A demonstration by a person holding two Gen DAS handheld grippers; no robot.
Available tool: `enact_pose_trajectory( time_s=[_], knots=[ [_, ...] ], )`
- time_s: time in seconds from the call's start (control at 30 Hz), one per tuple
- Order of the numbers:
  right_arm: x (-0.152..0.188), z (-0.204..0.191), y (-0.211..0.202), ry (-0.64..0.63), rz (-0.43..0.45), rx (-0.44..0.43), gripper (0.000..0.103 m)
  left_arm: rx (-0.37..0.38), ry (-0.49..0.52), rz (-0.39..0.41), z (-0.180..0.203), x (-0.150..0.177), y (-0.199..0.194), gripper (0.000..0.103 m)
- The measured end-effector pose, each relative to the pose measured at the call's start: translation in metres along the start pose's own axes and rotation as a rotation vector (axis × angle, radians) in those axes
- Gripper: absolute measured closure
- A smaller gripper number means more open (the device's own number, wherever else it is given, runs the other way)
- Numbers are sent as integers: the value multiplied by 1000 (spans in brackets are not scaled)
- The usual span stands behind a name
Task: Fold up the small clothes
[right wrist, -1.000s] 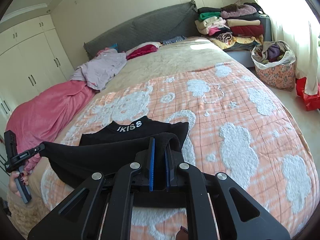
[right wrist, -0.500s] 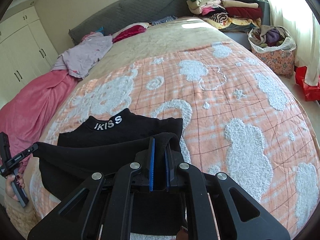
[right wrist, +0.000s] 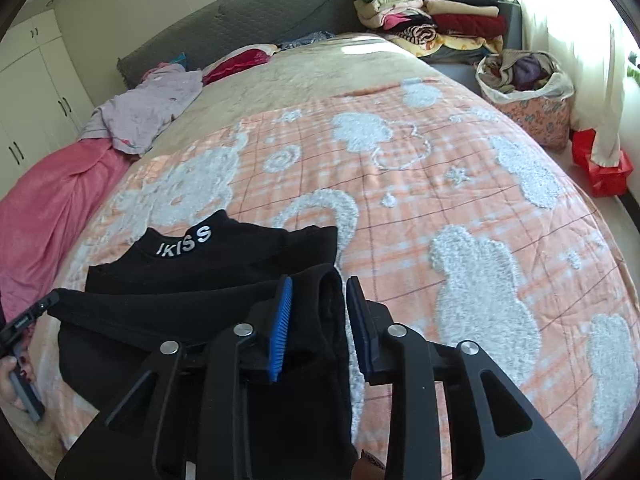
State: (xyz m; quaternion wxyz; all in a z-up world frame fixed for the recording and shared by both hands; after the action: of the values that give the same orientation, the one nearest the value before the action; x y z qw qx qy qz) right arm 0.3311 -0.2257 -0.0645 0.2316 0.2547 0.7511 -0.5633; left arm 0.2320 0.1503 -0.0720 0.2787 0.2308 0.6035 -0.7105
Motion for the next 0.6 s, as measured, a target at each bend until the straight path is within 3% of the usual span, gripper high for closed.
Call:
enact_pose_trajectory(
  time_s=[0.1,0.17,0.37,0.47,0.6],
  knots=[
    [-3,3,-8,2,36,6,70,-20,11,-7,-1,2,4,94],
    [-4,2,-15,-11,64,8,67,-19,14,-2,1,2,3,83],
    [-10,-14,-45,-69,175,-16,59,-31,18,55,1,-4,-17,69],
    [-8,-27,-52,-111,195,-51,58,-36,21,92,2,-8,-31,62],
    [2,-54,-53,-195,183,-100,58,-29,53,126,12,-10,-45,61]
  ],
)
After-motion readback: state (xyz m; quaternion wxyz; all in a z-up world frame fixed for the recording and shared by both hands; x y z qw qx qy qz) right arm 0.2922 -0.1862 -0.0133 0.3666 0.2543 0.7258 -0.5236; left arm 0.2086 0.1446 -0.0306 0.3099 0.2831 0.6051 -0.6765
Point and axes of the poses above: each gripper's, at about its wrist camera, not at the fingertips, and y roughly the way its jaws point, z to its right, x to its underside, the point moved 10 cm from there along y, roughly the way its jaws point, and after that the axes turned 3 degrees about y, right-handed, at the moved point
